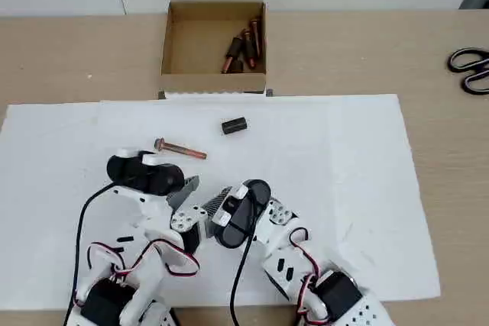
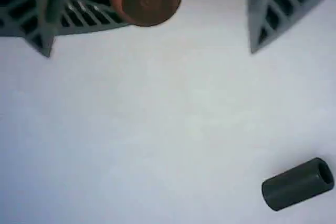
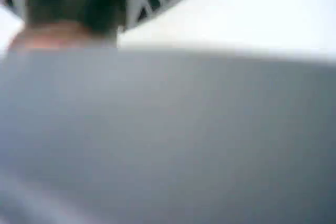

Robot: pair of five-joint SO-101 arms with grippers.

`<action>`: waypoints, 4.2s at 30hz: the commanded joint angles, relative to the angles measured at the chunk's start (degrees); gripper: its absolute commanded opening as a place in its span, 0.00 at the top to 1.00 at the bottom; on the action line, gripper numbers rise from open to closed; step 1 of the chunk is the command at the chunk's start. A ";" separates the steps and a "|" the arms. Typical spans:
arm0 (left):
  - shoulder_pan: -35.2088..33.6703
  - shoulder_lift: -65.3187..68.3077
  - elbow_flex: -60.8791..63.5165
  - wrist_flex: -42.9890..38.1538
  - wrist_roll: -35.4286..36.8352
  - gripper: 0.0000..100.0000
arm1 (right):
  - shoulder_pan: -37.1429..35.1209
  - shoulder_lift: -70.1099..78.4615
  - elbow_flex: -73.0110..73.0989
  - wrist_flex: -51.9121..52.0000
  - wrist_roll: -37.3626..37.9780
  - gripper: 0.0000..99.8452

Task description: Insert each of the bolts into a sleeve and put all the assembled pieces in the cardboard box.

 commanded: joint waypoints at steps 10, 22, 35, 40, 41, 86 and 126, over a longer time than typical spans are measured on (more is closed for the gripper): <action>-21.19 -0.44 2.24 0.26 -15.47 0.99 | 17.71 -1.10 -5.63 1.54 -5.98 1.00; -25.41 -0.44 12.00 0.18 -15.65 0.99 | 20.70 17.98 -26.46 8.40 -11.60 1.00; -25.67 -0.44 13.41 -1.76 -15.74 0.99 | 20.70 82.15 -78.77 1.98 -11.25 1.00; -25.67 -0.44 13.41 -1.76 -15.74 0.99 | 21.58 105.01 -101.01 1.98 -5.54 1.00; -25.67 -0.44 13.41 -1.76 -15.74 0.99 | 21.58 109.14 -105.14 1.98 -4.48 1.00; -25.67 -0.44 13.41 -1.76 -15.47 0.99 | 18.86 157.14 -189.54 40.66 12.84 1.00; -32.88 -0.44 13.41 -1.85 -13.80 0.99 | 19.82 136.04 -141.01 50.42 46.51 0.86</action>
